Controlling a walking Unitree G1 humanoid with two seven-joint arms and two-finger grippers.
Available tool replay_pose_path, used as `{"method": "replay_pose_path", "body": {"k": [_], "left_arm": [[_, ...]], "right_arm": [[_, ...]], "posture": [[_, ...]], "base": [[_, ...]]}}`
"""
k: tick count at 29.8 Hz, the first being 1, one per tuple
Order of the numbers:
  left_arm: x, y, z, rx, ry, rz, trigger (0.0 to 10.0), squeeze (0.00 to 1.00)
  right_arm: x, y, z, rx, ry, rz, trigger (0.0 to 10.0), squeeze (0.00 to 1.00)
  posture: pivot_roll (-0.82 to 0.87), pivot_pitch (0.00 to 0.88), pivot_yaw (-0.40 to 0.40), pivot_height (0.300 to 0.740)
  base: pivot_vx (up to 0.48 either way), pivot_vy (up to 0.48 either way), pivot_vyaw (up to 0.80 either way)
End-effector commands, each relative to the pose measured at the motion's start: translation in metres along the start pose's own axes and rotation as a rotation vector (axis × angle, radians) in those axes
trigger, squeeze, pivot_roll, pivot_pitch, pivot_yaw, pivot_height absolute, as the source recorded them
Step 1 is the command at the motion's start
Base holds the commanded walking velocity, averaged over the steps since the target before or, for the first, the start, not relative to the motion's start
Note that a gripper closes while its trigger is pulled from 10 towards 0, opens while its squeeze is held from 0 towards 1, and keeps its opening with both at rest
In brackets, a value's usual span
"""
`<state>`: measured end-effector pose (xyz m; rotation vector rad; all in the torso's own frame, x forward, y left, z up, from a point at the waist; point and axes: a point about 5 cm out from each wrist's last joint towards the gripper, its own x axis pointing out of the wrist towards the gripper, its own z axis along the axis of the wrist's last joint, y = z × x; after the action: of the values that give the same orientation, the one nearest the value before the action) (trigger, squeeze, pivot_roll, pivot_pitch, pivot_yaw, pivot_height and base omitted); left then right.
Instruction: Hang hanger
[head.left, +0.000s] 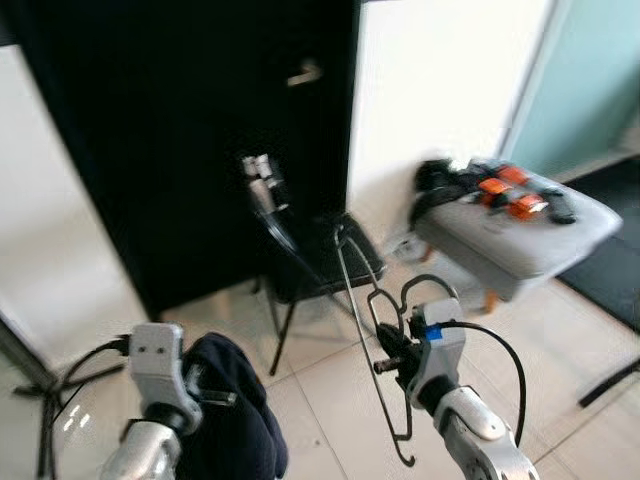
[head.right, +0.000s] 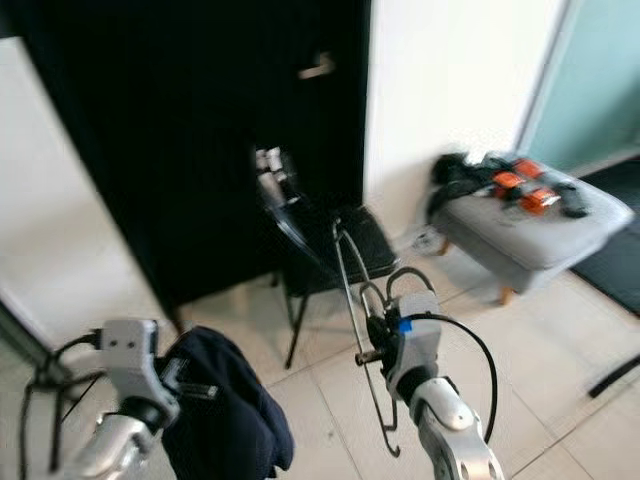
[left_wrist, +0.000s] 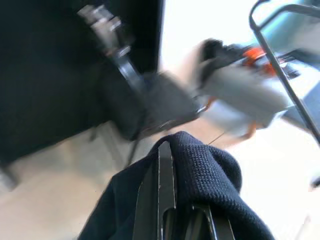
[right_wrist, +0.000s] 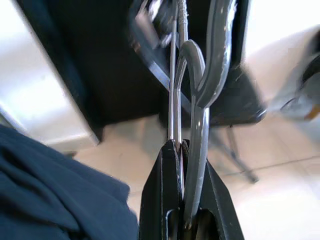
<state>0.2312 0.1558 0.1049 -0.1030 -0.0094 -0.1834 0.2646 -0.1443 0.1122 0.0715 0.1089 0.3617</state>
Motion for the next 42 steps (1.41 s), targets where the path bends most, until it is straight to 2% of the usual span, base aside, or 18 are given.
{"method": "replay_pose_path", "body": {"k": [1, 4, 11, 12, 13, 15, 16, 18, 19, 21, 24, 28, 30, 32, 37, 38, 40, 42], "left_arm": [[-0.003, 0.001, -0.003, 0.006, 0.019, 0.009, 10.0, 0.00], [-0.002, 0.000, -0.005, 0.000, 0.026, 0.009, 10.0, 0.00], [0.009, 0.007, -0.003, 0.043, 0.069, 0.008, 10.0, 0.00], [0.021, 0.015, 0.018, 0.056, 0.010, 0.012, 10.0, 0.00], [0.021, 0.015, 0.018, 0.056, 0.010, 0.012, 10.0, 0.00], [0.035, 0.020, 0.042, 0.068, -0.058, 0.020, 10.0, 0.00], [0.035, 0.020, 0.042, 0.068, -0.058, 0.020, 10.0, 0.00], [0.055, 0.023, 0.080, 0.049, -0.162, 0.016, 10.0, 0.00], [0.055, 0.023, 0.080, 0.049, -0.162, 0.016, 10.0, 0.00], [0.070, 0.023, 0.103, 0.046, -0.191, 0.012, 10.0, 0.00], [0.077, 0.024, 0.111, 0.083, -0.174, 0.014, 10.0, 0.00], [0.094, 0.029, 0.129, 0.204, -0.097, 0.049, 10.0, 0.00], [0.094, 0.029, 0.129, 0.204, -0.097, 0.049, 10.0, 0.00], [0.097, 0.040, 0.134, 0.261, -0.045, 0.089, 10.0, 0.00], [0.098, 0.050, 0.137, 0.296, 0.006, 0.146, 10.0, 0.00], [0.098, 0.055, 0.140, 0.324, 0.053, 0.159, 10.0, 0.00], [0.097, 0.056, 0.141, 0.336, 0.066, 0.155, 10.0, 0.00], [0.094, 0.046, 0.148, 0.364, 0.061, 0.017, 10.0, 0.00]], "right_arm": [[-0.001, 0.010, -0.003, 0.029, 0.012, 0.043, 10.0, 0.00], [-0.004, 0.009, -0.005, 0.019, 0.025, 0.038, 10.0, 0.00], [-0.010, -0.011, -0.015, -0.013, 0.103, 0.004, 10.0, 0.00], [-0.009, -0.014, -0.016, 0.001, 0.132, 0.038, 10.0, 0.00], [-0.009, -0.014, -0.016, 0.001, 0.132, 0.038, 10.0, 0.00], [-0.006, -0.011, -0.014, -0.032, 0.146, 0.104, 10.0, 0.00], [-0.006, -0.011, -0.014, -0.032, 0.146, 0.104, 10.0, 0.00], [0.006, 0.000, -0.003, -0.106, 0.124, 0.191, 10.0, 0.00], [0.006, 0.000, -0.003, -0.106, 0.124, 0.191, 10.0, 0.00], [0.013, 0.007, 0.009, -0.131, 0.094, 0.255, 10.0, 0.00], [0.013, 0.009, 0.016, -0.153, 0.088, 0.316, 10.0, 0.00], [-0.003, 0.004, 0.035, -0.165, 0.069, 0.476, 10.0, 0.00], [-0.003, 0.004, 0.035, -0.165, 0.069, 0.476, 10.0, 0.00], [-0.017, -0.002, 0.050, -0.110, 0.025, 0.540, 10.0, 0.00], [-0.030, -0.006, 0.059, -0.097, 0.008, 0.613, 10.0, 0.00], [-0.045, -0.011, 0.064, -0.119, 0.036, 0.686, 10.0, 0.00], [-0.050, -0.013, 0.065, -0.134, 0.054, 0.708, 10.0, 0.00], [-0.054, -0.018, 0.065, -0.183, 0.096, 0.706, 10.0, 0.00]], "posture": [[-0.10, 0.000, 0.045, 0.740], [-0.12, 0.000, 0.038, 0.740], [-0.11, 0.000, 0.013, 0.740], [-0.09, 0.000, 0.001, 0.740], [-0.09, 0.000, 0.001, 0.740], [-0.09, 0.000, -0.003, 0.740], [-0.09, 0.000, -0.003, 0.740], [-0.08, 0.000, 0.000, 0.740], [-0.08, 0.000, 0.000, 0.740], [-0.08, 0.000, -0.001, 0.740], [-0.08, 0.000, 0.001, 0.740], [-0.09, 0.000, 0.015, 0.740], [-0.09, 0.000, 0.015, 0.740], [-0.10, 0.000, 0.032, 0.740], [-0.11, 0.000, 0.039, 0.740], [-0.11, 0.000, 0.042, 0.740], [-0.11, 0.000, 0.045, 0.740], [-0.10, 0.000, 0.047, 0.740]], "base": [[0.000, 0.000, -0.77], [0.000, 0.000, -0.77], [0.000, 0.000, -0.77], [0.000, 0.000, -0.77], [0.000, 0.000, -0.77], [0.000, 0.000, -0.77], [0.000, 0.000, -0.77], [0.000, 0.000, -0.77], [0.000, 0.000, -0.77], [0.000, 0.000, -0.77], [0.000, 0.000, -0.77], [0.000, 0.000, -0.78], [0.000, 0.000, -0.78], [0.000, 0.000, -0.39], [0.000, 0.000, 0.00], [0.000, 0.000, 0.00], [0.000, 0.000, 0.00], [0.000, 0.000, 0.00]]}}
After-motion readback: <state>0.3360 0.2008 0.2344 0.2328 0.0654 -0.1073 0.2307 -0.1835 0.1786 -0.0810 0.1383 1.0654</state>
